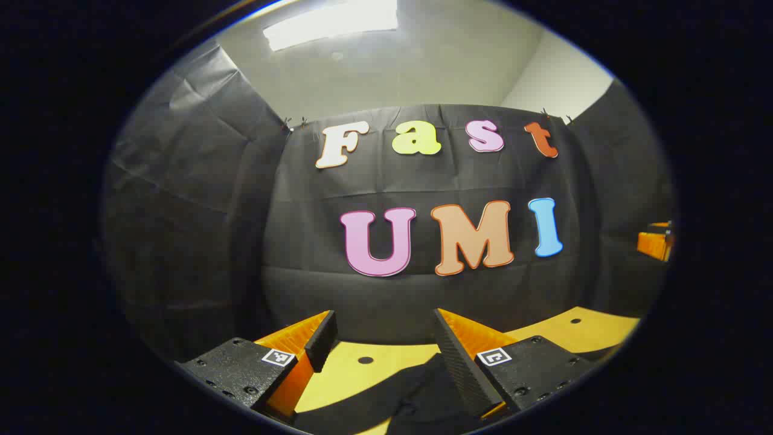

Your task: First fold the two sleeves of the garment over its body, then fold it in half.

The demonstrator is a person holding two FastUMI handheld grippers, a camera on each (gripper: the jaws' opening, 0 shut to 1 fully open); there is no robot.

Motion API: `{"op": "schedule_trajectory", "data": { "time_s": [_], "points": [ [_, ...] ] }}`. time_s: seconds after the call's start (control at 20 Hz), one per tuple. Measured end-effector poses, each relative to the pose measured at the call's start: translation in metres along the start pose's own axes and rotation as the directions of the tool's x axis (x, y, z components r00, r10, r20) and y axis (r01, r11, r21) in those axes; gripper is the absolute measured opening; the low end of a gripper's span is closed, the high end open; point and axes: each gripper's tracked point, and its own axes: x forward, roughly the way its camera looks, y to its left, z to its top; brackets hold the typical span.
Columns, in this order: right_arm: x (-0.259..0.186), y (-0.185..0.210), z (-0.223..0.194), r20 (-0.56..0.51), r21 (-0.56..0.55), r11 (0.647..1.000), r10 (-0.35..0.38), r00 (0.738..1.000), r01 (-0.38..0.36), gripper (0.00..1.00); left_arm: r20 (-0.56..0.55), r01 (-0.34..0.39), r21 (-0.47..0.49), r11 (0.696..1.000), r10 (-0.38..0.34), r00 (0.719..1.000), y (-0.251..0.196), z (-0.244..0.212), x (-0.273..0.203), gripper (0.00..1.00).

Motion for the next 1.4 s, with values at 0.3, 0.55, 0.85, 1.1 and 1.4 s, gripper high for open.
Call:
{"op": "schedule_trajectory", "data": {
  "time_s": [0.3, 0.55, 0.85, 1.1, 1.4],
  "points": [
    [-0.002, 0.004, -0.004, -0.025, -0.031, 0.999, -0.009, 1.0, 0.008, 1.0, -0.003, -0.059, -0.021, 0.998, 0.058, 0.998, 0.014, -0.003, 0.005, 0.99],
    [-0.003, 0.003, -0.025, -0.094, -0.098, 0.995, -0.017, 0.995, 0.008, 0.98, -0.057, -0.062, -0.076, 0.995, 0.057, 0.997, 0.013, -0.02, 0.009, 0.99],
    [-0.019, -0.004, -0.039, -0.141, -0.082, 0.997, -0.025, 0.99, 0.014, 1.0, -0.113, -0.055, -0.074, 0.996, 0.047, 0.993, 0.016, -0.033, -0.001, 0.94],
    [-0.008, -0.011, -0.035, -0.154, -0.067, 0.998, -0.021, 0.988, 0.011, 1.0, -0.092, -0.078, -0.053, 0.996, 0.073, 0.993, 0.025, -0.023, 0.001, 0.98],
    [-0.012, -0.022, -0.043, -0.184, -0.079, 0.997, -0.019, 0.983, 0.005, 0.98, -0.1, -0.101, -0.055, 0.993, 0.095, 0.991, 0.033, -0.024, -0.011, 0.99]
  ]
}}
